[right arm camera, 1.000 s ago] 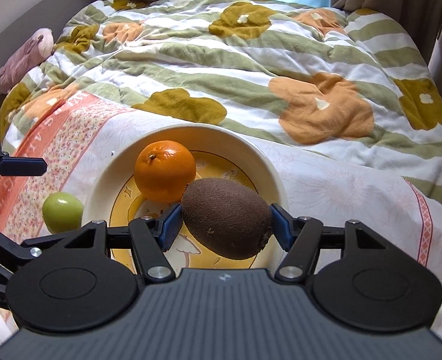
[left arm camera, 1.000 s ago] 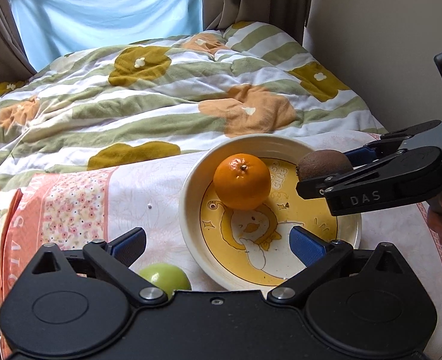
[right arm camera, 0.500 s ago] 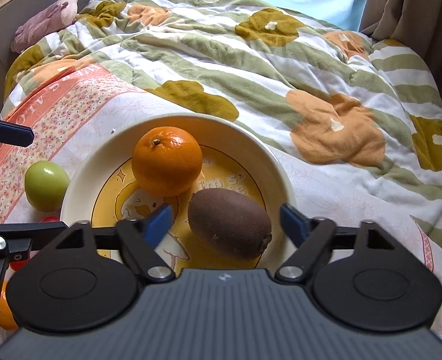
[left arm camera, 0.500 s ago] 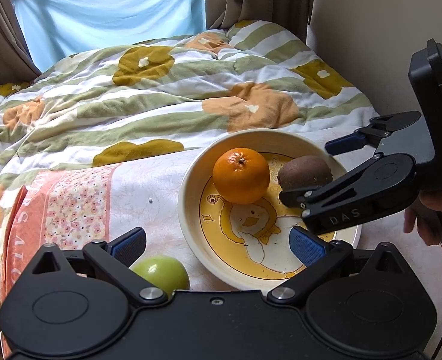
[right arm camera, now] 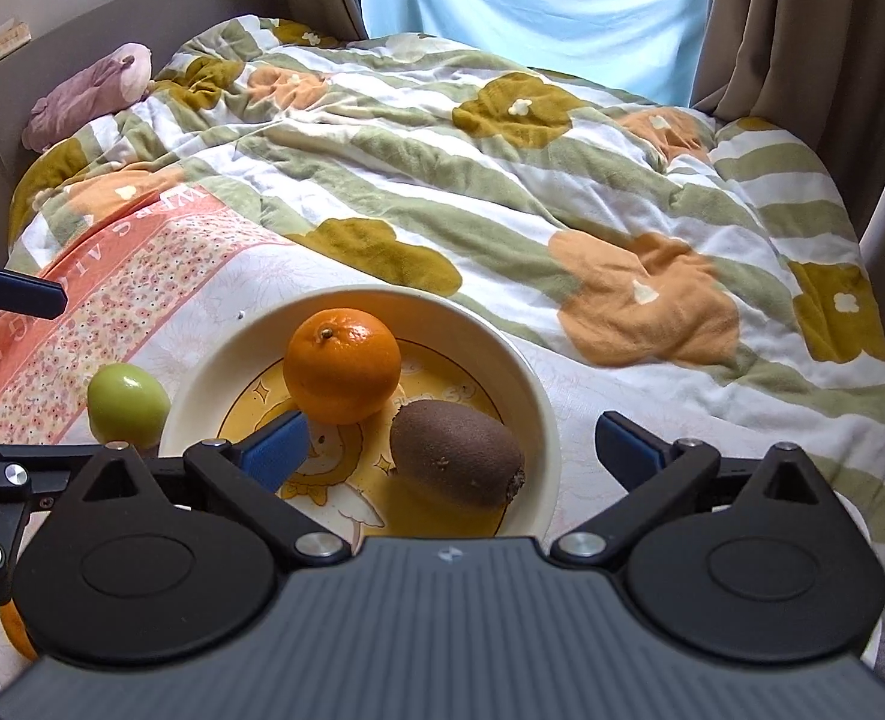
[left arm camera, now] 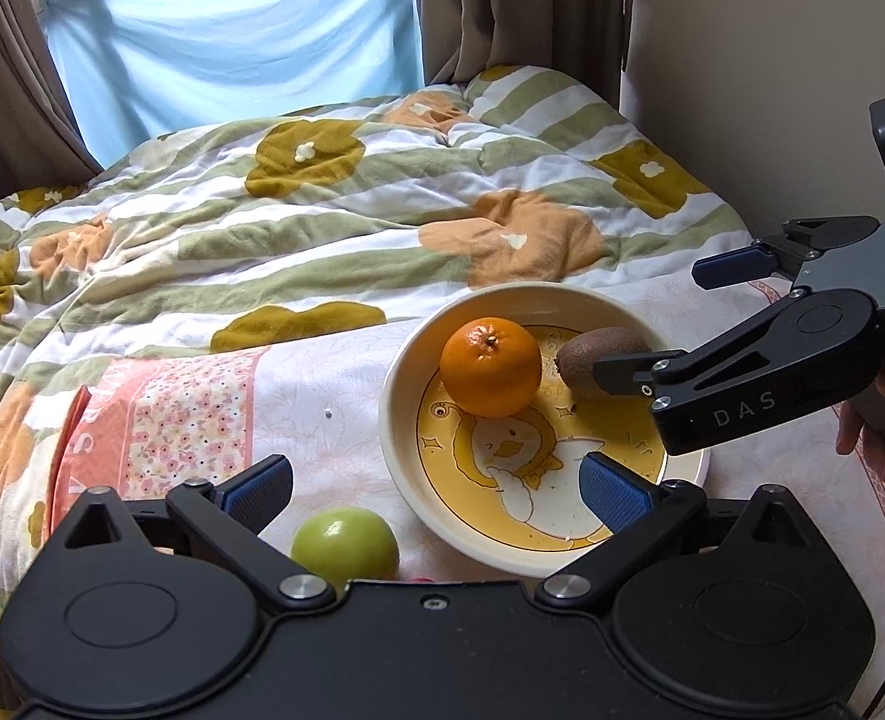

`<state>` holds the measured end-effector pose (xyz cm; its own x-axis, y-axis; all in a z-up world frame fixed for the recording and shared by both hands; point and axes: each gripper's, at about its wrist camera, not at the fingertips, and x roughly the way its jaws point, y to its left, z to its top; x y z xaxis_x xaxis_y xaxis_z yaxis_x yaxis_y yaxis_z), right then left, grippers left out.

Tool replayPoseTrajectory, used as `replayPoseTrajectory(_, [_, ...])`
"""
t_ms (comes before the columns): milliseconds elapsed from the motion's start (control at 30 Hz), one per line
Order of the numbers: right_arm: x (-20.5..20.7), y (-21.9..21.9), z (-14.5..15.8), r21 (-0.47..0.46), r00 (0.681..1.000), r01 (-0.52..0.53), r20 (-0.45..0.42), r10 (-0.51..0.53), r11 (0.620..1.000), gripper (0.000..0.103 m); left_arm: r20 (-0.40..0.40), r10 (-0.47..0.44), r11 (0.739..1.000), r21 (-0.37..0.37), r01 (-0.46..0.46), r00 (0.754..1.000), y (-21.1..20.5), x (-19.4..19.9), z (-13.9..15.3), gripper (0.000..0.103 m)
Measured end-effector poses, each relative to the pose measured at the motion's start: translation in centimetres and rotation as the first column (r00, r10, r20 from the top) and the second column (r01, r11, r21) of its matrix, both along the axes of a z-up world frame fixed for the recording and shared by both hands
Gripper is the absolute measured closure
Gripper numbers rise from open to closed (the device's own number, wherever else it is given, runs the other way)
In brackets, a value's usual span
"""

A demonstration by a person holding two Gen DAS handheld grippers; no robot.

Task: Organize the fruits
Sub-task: 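Lower the kiwi into the bowl beside the orange and open the right tool, then grasp a second orange with the left tool while the right tool grasps a green apple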

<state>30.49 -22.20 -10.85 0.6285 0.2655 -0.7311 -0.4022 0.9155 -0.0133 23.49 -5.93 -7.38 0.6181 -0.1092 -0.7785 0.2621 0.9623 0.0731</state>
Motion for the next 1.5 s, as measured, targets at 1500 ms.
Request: replayPoseTrajectory(1500, [-19.8,7.4,3.4,0.058,0.946,0.324,-0.018,-0.324,0.944,0.000,0.043,-0.207,0.971,-0.116,0.210,0.977,7.5,-13.5,-0.9,0.004])
